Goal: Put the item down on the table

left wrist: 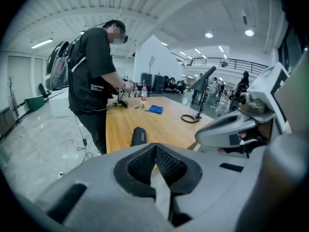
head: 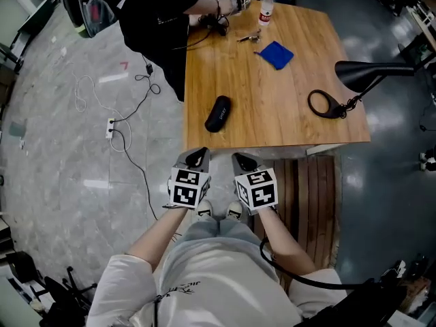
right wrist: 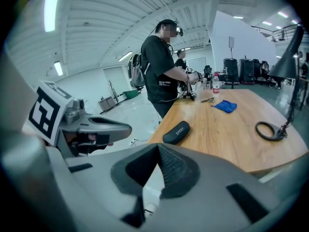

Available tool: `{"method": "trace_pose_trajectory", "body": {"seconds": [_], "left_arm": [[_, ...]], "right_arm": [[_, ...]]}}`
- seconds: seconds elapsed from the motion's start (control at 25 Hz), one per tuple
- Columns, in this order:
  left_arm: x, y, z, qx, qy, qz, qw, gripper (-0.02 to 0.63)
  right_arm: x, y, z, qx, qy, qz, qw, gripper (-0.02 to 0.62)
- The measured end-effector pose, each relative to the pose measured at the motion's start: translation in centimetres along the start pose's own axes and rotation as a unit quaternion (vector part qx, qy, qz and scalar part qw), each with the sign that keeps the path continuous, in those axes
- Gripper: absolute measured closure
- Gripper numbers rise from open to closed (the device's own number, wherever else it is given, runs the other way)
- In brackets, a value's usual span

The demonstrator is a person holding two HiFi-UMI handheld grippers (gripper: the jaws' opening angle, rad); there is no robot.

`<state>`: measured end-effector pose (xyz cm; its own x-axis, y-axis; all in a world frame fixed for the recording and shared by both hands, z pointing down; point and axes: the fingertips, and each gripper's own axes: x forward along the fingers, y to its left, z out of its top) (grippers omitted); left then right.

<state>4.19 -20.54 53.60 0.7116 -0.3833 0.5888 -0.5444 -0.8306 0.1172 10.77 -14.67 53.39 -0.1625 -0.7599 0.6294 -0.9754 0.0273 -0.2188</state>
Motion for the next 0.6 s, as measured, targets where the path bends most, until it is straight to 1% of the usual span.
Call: {"method": "trace_pose_trajectory", "body": {"seconds": [0.12,0.2,0.28,0.36,0.44,0.52,0.6], "left_arm": [[-3.1,-2.2,-1.2,0.012,0.008,-0.015,0.9998,0.598],[-4.5,-3.2,-1.4,0.01,-0.002,-0.023,0.9997,0.598],[-5.5,-3.7,-1.7,-0.003,-0.016,-0.024,0.9996,0.598],[-6.3,-3.8,-2.2,-0.033,-0.025,-0.014,0.999,0.598],[-7.0,-3.4,-2.5,-0.06,-0.034,0.005,0.9976,0.598],[-7.4,-3.1,-2.6,-0.064,-0.036,0.022,0.997,0.598],[-7.5,-2.7,-2.3,-0.053,-0.036,0.035,0.9973,0.598]], "right_arm": [[-2.3,1.2,-0.6,0.006,0.001,0.006,1.0,0.591],[-3.3,1.6,-0.4,0.004,-0.003,0.007,1.0,0.591],[-4.0,2.4,0.0,0.002,-0.012,0.011,1.0,0.591],[-4.7,3.2,0.3,0.005,-0.022,0.015,1.0,0.591],[-5.0,3.9,0.4,0.01,-0.034,0.013,0.999,0.591],[-4.8,4.2,0.3,0.023,-0.042,0.012,0.999,0.591],[-4.4,4.4,0.2,0.034,-0.044,0.017,0.998,0.591]]}}
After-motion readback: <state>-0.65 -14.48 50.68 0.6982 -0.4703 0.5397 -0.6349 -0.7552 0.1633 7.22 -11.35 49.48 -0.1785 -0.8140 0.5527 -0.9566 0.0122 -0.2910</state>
